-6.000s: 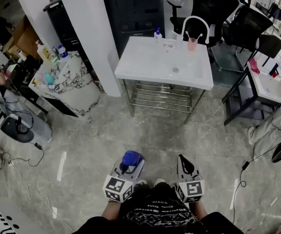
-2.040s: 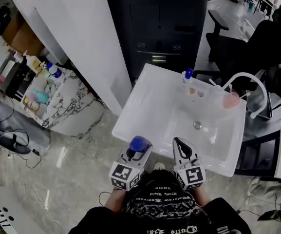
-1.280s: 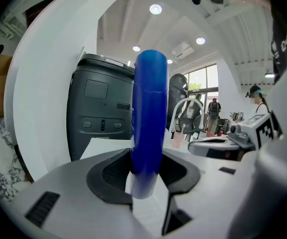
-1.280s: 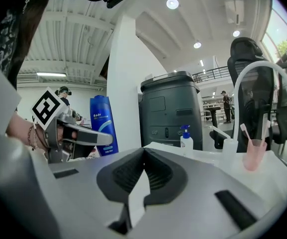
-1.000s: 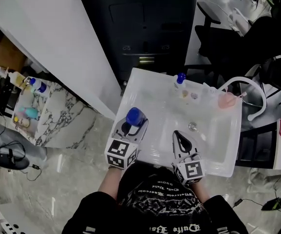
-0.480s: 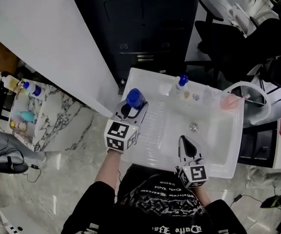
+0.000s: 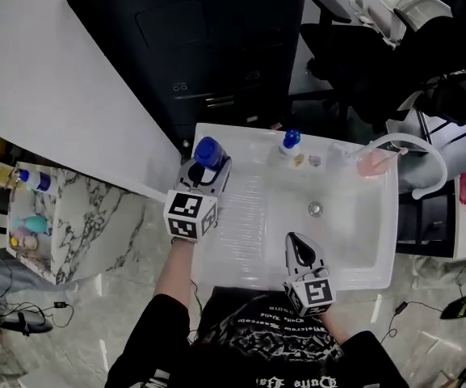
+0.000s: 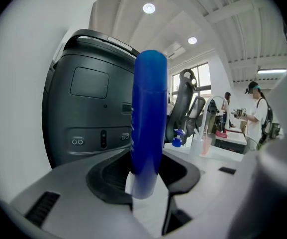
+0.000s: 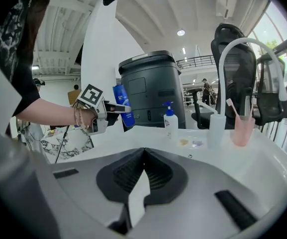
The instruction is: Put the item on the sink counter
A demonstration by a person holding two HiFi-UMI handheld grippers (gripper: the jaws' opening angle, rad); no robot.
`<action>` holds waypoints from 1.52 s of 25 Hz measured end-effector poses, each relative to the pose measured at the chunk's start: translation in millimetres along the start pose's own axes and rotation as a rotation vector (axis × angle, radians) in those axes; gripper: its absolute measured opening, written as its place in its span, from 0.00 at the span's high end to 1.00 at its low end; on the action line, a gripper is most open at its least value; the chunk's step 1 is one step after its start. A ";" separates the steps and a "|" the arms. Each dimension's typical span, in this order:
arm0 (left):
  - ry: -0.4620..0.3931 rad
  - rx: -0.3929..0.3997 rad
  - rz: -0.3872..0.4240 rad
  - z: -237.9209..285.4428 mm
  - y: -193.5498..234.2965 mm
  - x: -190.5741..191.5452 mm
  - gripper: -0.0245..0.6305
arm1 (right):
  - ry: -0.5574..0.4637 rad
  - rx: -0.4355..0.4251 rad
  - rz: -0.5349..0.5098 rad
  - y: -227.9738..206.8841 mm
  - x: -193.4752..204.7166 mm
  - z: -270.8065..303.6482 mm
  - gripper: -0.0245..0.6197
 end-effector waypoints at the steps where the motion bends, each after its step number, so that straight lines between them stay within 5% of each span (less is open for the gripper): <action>1: -0.001 0.001 -0.001 5.0 4.9 0.5 0.72 | 0.001 -0.006 0.000 3.9 -0.4 4.6 0.96; 10: 0.039 0.001 0.009 45.9 35.0 17.9 0.72 | -0.034 -0.040 -0.026 21.8 -27.3 42.2 0.96; 23: 0.084 0.028 -0.005 87.8 70.6 38.5 0.72 | 0.047 -0.014 -0.032 18.7 -19.5 62.2 0.96; 38: 0.075 0.040 0.082 100.8 63.7 41.1 0.71 | 0.105 -0.030 -0.083 19.0 -10.7 71.5 0.96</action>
Point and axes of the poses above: the fingertips, and each gripper's own axes: z forward along the fingers, y to its left, x out of its underside, the point moved 8 cm from there along -z, backward along the fingers, and after that the axes turned 6 degrees about y, right-handed, at the moved point
